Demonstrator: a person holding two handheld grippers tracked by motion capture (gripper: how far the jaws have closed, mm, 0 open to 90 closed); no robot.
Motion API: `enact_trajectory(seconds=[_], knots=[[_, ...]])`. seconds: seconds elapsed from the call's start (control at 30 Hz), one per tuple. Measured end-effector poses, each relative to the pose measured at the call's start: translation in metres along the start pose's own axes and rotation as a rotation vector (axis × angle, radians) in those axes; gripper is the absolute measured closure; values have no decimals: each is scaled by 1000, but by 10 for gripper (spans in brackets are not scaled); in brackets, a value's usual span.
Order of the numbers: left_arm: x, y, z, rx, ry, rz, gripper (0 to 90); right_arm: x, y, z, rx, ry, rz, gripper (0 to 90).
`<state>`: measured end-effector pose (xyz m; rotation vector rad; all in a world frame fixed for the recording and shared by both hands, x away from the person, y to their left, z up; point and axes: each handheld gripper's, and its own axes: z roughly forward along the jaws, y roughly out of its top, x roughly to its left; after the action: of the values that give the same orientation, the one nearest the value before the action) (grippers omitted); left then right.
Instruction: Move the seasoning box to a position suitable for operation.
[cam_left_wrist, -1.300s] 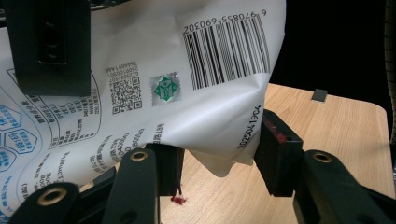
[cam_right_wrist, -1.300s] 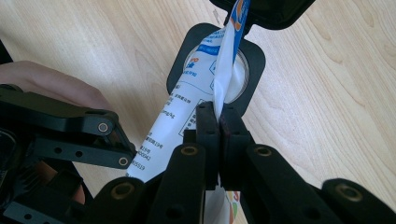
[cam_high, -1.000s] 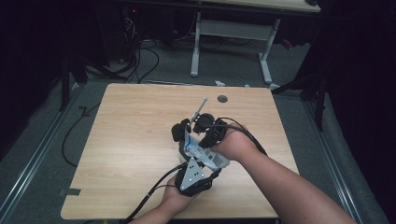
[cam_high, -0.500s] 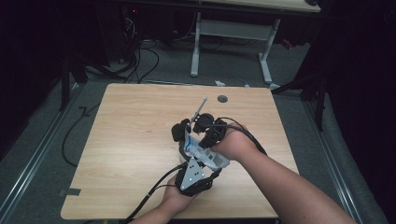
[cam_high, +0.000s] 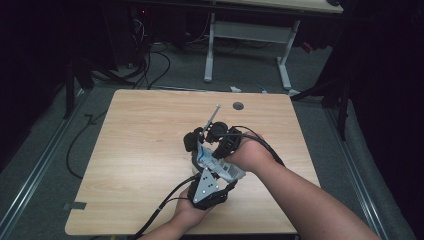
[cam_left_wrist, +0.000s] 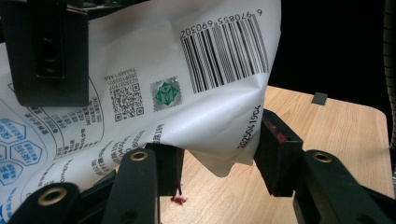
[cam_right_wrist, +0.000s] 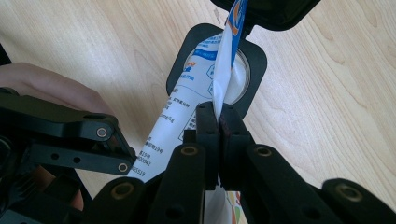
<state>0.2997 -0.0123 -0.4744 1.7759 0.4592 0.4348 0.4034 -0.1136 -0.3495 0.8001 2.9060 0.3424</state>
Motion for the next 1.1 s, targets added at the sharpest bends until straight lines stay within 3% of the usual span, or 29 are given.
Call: enact_trajectory(seconds=[1.1], knots=[[1,2,-2,-11,6,-3,565,0,2,-1,-5,-5,-3,886]])
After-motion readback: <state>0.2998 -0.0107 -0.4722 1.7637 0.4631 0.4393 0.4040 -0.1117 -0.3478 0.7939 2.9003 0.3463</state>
